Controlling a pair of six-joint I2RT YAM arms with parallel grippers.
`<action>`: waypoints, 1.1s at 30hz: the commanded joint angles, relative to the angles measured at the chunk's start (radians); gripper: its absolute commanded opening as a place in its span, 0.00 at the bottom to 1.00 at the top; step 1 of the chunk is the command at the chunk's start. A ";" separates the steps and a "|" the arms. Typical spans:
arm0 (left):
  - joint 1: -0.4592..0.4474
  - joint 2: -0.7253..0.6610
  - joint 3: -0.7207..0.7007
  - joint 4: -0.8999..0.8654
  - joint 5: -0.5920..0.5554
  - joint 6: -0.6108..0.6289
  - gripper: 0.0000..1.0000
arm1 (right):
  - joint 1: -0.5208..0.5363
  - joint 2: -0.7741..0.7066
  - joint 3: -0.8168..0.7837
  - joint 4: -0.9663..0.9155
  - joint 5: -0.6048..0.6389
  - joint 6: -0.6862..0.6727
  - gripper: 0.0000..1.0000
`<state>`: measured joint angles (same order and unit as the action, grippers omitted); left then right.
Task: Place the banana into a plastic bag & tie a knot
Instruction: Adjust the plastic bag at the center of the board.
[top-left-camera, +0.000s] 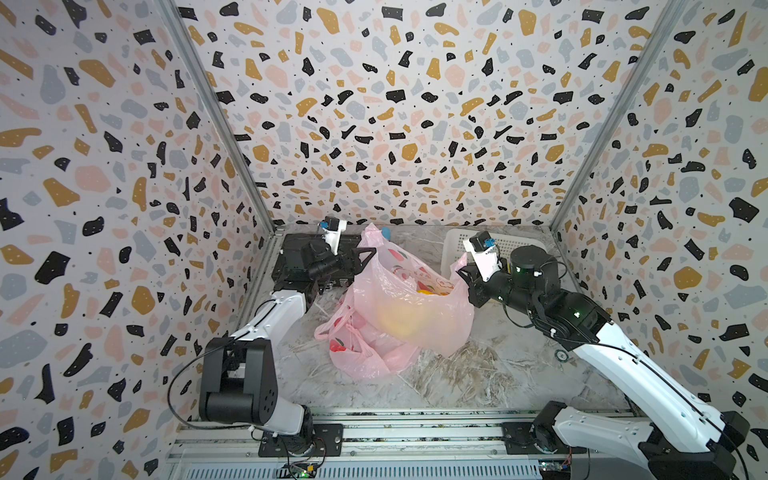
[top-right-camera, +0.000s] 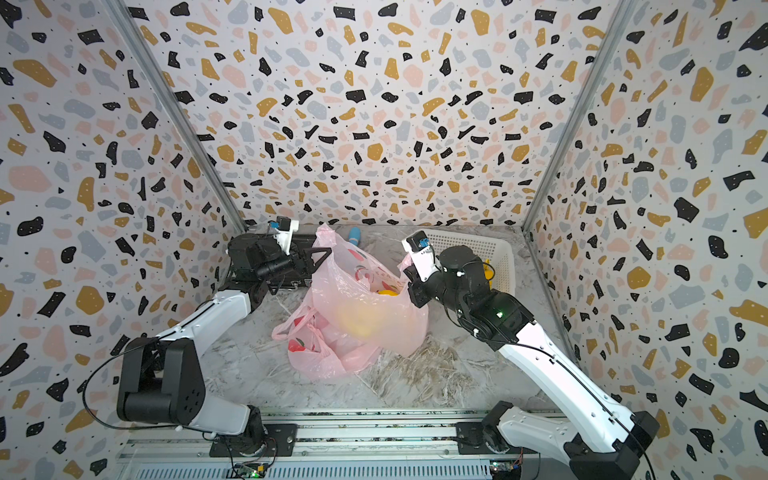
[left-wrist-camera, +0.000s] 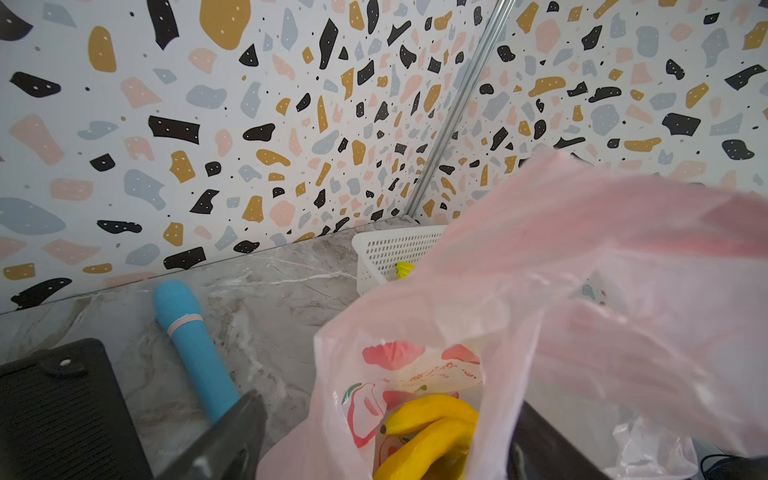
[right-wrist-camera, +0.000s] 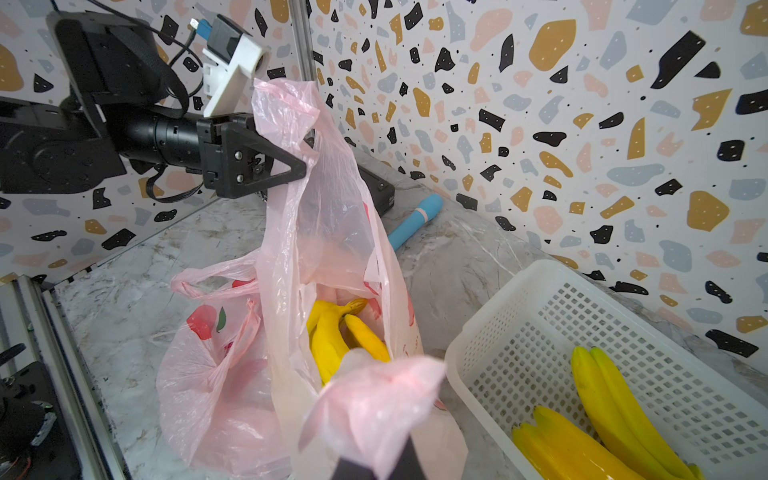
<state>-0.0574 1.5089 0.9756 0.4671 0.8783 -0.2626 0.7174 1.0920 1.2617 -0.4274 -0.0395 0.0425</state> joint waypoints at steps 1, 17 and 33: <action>-0.015 0.027 0.048 0.130 0.029 -0.049 0.85 | -0.006 -0.001 0.038 -0.013 -0.016 0.010 0.00; -0.129 -0.278 -0.148 0.038 -0.228 -0.029 0.00 | -0.029 -0.012 0.075 0.016 0.083 -0.031 0.00; -0.190 -0.553 -0.276 -0.233 -0.305 -0.126 0.00 | -0.035 -0.085 0.044 -0.027 -0.047 -0.029 0.90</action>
<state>-0.2337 0.9882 0.7044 0.2428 0.5880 -0.3679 0.6853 1.0782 1.2781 -0.4404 -0.0292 0.0124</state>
